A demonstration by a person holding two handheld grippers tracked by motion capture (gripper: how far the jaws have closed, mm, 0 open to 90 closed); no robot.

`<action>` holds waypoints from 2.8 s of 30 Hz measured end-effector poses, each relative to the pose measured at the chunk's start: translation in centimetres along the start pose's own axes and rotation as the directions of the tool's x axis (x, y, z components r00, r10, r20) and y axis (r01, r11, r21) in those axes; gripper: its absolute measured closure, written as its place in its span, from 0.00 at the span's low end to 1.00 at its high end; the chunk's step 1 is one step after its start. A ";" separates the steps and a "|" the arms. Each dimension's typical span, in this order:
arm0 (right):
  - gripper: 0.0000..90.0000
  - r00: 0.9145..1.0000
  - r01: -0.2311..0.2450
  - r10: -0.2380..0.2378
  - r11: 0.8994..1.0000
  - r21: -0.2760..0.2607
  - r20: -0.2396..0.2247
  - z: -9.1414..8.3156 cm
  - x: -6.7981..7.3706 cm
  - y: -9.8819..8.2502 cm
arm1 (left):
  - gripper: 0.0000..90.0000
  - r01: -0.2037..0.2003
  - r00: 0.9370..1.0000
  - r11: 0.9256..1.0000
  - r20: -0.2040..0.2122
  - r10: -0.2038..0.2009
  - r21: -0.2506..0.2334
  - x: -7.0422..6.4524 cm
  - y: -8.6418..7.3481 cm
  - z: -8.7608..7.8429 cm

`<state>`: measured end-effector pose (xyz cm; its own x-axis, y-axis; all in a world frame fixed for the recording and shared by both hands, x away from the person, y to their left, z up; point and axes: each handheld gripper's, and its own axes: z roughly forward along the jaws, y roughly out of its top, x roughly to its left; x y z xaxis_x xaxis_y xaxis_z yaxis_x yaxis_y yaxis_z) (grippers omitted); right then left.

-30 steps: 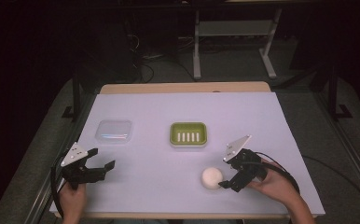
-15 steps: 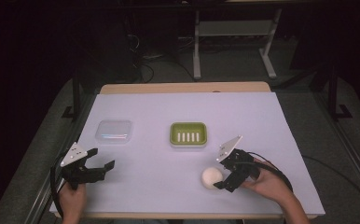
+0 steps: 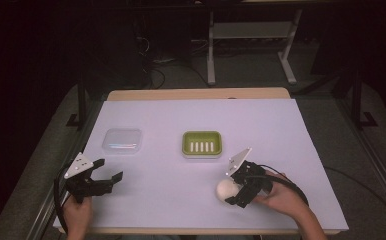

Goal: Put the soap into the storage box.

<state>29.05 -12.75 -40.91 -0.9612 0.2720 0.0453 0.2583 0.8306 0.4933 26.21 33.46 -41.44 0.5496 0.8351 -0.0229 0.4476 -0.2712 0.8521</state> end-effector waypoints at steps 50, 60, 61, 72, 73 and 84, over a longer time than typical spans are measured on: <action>0.26 0.999 0.026 -0.029 0.997 0.067 0.031 2.4 0.4 0.2 | 0.16 -0.007 1.000 1.000 0.005 0.007 0.002 -0.1 0.0 0.0; 0.27 1.000 0.010 -0.010 0.998 0.054 0.009 2.0 0.4 0.2 | 0.16 -0.004 1.000 1.000 0.001 0.004 -0.001 -0.1 0.0 -0.1; 0.27 1.000 0.010 -0.010 0.999 0.050 0.009 1.8 0.4 0.2 | 0.16 -0.004 1.000 1.000 0.001 0.004 -0.002 0.0 0.0 -0.1; 0.27 1.000 0.019 -0.020 1.000 0.014 0.004 0.4 -0.1 1.2 | 0.16 -0.002 1.000 1.000 0.001 0.002 -0.001 0.0 0.0 0.0; 0.27 1.000 0.012 -0.012 1.000 0.013 0.002 0.3 -0.2 1.3 | 0.16 -0.002 1.000 1.000 0.000 0.002 -0.001 0.0 0.0 -0.1; 0.27 1.000 0.016 -0.016 1.000 -0.003 -0.001 -0.6 -1.4 2.2 | 0.16 0.005 1.000 1.000 0.000 -0.005 -0.002 0.0 0.0 -0.1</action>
<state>30.87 -11.56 -39.30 -0.9653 0.2584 0.0382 0.2427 0.8332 0.4969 26.13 33.51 -41.37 0.5474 0.8364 -0.0268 0.4489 -0.2664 0.8529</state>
